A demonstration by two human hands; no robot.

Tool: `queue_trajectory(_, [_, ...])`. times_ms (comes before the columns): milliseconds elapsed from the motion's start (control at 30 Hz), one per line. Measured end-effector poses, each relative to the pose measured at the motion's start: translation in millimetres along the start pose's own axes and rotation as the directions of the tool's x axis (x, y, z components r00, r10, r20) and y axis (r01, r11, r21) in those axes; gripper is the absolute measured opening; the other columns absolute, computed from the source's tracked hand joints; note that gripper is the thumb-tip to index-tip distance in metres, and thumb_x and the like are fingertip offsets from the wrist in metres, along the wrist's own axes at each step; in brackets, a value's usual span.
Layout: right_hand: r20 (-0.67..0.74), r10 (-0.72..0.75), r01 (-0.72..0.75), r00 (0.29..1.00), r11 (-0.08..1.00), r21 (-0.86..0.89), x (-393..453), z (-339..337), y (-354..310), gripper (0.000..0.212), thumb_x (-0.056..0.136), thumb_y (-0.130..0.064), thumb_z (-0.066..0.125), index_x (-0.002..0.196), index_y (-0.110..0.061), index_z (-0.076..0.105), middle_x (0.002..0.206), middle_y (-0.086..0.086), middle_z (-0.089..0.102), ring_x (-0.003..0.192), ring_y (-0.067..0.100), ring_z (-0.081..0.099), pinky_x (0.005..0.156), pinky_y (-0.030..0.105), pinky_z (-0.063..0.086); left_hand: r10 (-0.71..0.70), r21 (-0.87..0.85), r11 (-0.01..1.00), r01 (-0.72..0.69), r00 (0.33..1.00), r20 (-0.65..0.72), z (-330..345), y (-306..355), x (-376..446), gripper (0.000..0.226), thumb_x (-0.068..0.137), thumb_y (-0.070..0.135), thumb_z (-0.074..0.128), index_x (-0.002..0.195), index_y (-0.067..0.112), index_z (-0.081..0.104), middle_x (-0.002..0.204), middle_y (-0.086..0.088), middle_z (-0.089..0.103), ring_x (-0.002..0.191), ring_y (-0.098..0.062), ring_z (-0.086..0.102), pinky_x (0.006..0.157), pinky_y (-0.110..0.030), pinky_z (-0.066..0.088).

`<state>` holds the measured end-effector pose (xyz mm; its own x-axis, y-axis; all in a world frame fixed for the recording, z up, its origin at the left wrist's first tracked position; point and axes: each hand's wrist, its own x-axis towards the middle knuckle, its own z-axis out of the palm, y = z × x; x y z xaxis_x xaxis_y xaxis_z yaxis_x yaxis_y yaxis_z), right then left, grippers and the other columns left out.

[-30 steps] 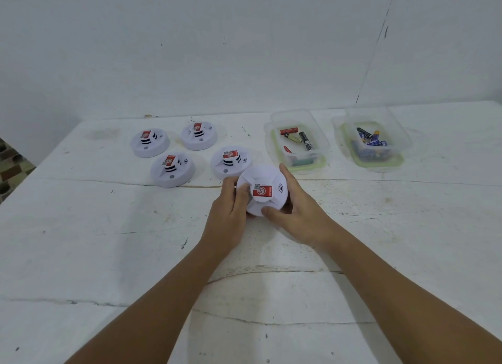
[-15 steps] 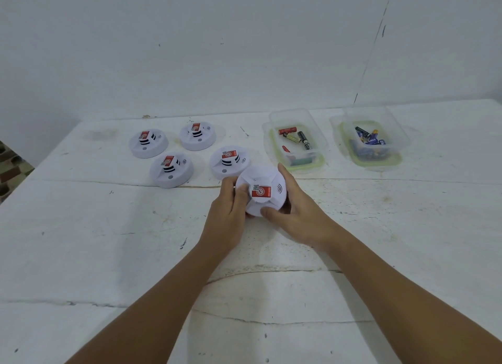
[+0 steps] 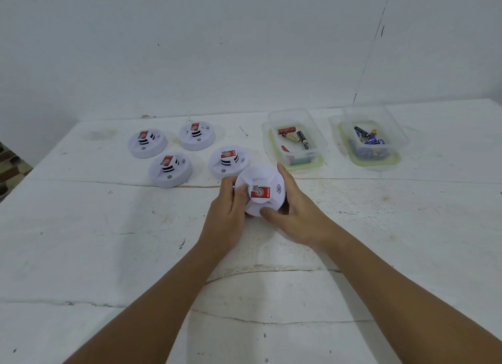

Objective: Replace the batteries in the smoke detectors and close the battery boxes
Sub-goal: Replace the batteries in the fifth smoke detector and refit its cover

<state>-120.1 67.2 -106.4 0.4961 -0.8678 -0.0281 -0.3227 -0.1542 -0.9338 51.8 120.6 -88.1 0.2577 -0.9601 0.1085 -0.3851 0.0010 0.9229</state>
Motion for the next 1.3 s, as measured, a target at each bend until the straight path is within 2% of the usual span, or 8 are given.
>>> queue_trajectory(133, [0.003,0.015,-0.015,1.0,1.0,0.026,0,-1,-3,0.107,0.084,-0.039,0.073,0.164,-0.042,0.003,0.147,-0.024,0.055,0.133,0.003,0.056,0.114,0.046,0.047,-0.005,-0.008,1.0,0.005,1.0,-0.003,0,1,0,0.022,0.111,0.03,0.041,0.122,0.019,0.056,0.097,0.012,0.067,0.079,0.004,0.061,0.062,-0.012,0.045])
queue_trajectory(267, [0.006,0.012,-0.012,1.0,1.0,0.01,-2,-1,-4,0.107,0.084,-0.039,0.072,0.164,-0.042,0.001,0.146,-0.023,0.056,0.13,0.005,0.059,0.112,0.046,0.049,-0.016,0.001,1.0,0.016,1.0,0.002,1,-1,1,0.019,0.111,0.031,0.041,0.118,0.023,0.056,0.092,0.009,0.068,0.075,-0.001,0.06,0.063,-0.022,0.046])
queue_trajectory(400, [0.004,0.022,-0.022,1.0,0.999,0.031,-2,-3,-6,0.104,0.087,-0.028,0.073,0.166,-0.036,0.005,0.145,-0.024,0.056,0.131,0.0,0.057,0.114,0.044,0.047,-0.018,0.0,1.0,0.018,1.0,-0.001,0,-2,1,0.021,0.111,0.033,0.041,0.117,0.022,0.057,0.091,0.009,0.068,0.073,0.0,0.058,0.062,-0.021,0.045])
queue_trajectory(667, [0.008,0.033,-0.033,0.999,0.999,-0.002,-4,-2,-7,0.107,0.083,-0.035,0.069,0.164,-0.042,0.0,0.148,-0.025,0.051,0.129,-0.002,0.057,0.112,0.042,0.049,-0.03,-0.013,0.999,0.03,1.0,-0.001,1,0,1,0.018,0.111,0.032,0.042,0.114,0.023,0.057,0.091,-0.001,0.068,0.069,-0.007,0.056,0.063,-0.03,0.044])
queue_trajectory(867, [0.012,0.041,-0.041,0.999,0.999,0.013,-5,-3,-10,0.107,0.083,-0.035,0.071,0.164,-0.043,0.002,0.146,-0.028,0.053,0.131,-0.003,0.055,0.113,0.042,0.048,-0.016,0.002,1.0,0.016,1.0,-0.006,1,2,0,0.021,0.111,0.031,0.041,0.119,0.02,0.057,0.089,0.009,0.066,0.068,-0.001,0.057,0.057,-0.015,0.042])
queue_trajectory(1100, [0.006,0.077,-0.077,0.997,0.994,0.08,-8,-1,-17,0.095,0.083,-0.046,0.058,0.162,-0.051,0.005,0.121,-0.055,0.049,0.117,-0.008,0.056,0.117,0.043,0.043,-0.017,-0.014,1.0,0.017,1.0,0.005,0,3,0,0.022,0.112,0.032,0.04,0.124,0.022,0.056,0.102,0.013,0.068,0.086,0.0,0.064,0.065,-0.016,0.049])
queue_trajectory(1200, [-0.009,0.088,-0.087,0.996,0.994,0.073,-8,0,-17,0.095,0.082,-0.047,0.057,0.162,-0.052,0.006,0.128,-0.045,0.05,0.118,0.002,0.057,0.117,0.045,0.042,-0.015,-0.018,1.0,0.015,1.0,0.006,0,4,-1,0.023,0.111,0.031,0.04,0.125,0.021,0.056,0.104,0.014,0.067,0.085,0.005,0.062,0.066,-0.012,0.048])
queue_trajectory(1300, [-0.027,0.098,-0.096,0.995,0.993,0.073,-8,1,-16,0.093,0.083,-0.047,0.057,0.161,-0.053,0.007,0.134,-0.017,0.062,0.125,0.016,0.059,0.115,0.048,0.045,-0.016,-0.014,1.0,0.016,1.0,0.003,0,3,0,0.021,0.111,0.03,0.041,0.122,0.021,0.056,0.1,0.011,0.068,0.08,0.003,0.061,0.063,-0.013,0.047])
